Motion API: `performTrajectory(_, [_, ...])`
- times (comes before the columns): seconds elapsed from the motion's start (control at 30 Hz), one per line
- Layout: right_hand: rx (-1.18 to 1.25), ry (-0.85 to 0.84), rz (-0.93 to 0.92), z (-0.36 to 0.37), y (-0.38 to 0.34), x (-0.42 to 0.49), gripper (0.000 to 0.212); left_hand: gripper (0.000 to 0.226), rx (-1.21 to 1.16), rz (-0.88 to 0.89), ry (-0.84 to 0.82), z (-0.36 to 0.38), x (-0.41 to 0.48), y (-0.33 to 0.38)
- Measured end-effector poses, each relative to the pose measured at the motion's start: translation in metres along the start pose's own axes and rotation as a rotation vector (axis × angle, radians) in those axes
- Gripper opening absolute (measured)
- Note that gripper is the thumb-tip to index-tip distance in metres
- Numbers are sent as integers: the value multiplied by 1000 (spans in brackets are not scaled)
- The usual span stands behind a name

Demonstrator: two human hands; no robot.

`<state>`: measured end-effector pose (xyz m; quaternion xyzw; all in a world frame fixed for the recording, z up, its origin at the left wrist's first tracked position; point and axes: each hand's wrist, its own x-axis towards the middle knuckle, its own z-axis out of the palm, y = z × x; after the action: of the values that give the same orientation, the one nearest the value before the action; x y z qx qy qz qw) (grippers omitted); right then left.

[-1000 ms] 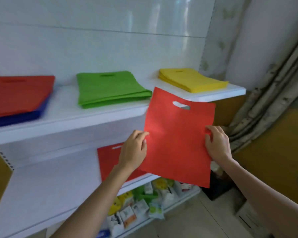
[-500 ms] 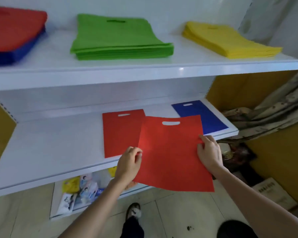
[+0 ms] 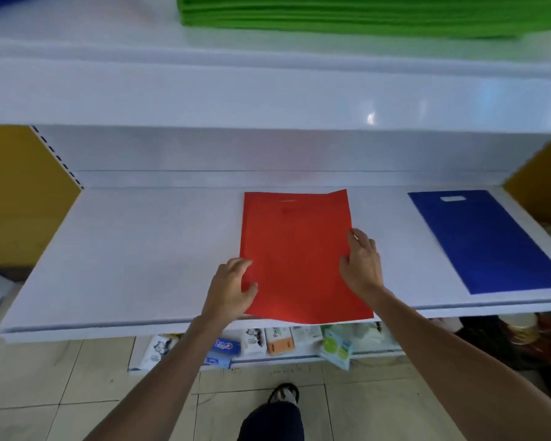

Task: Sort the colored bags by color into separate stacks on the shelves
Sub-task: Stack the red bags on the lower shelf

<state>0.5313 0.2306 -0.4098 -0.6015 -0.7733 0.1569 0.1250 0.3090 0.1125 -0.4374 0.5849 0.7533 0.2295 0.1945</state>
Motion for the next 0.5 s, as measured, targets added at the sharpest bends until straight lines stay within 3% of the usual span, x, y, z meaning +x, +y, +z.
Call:
performTrajectory(0.13, [-71,-57,-15,23,5,27,62,49,150,10,4,13,21,-15])
performTrajectory(0.23, [-126,-129,81,35,13,36,57,47,215,-10,42,22,32,-20])
performTrajectory(0.33, [-160,-155,145,39,18,38,45,49,157,-76,67,28,34,-11])
performTrajectory(0.5, [-44,-147,107,31,24,40,44,54,109,-170,52,29,31,1])
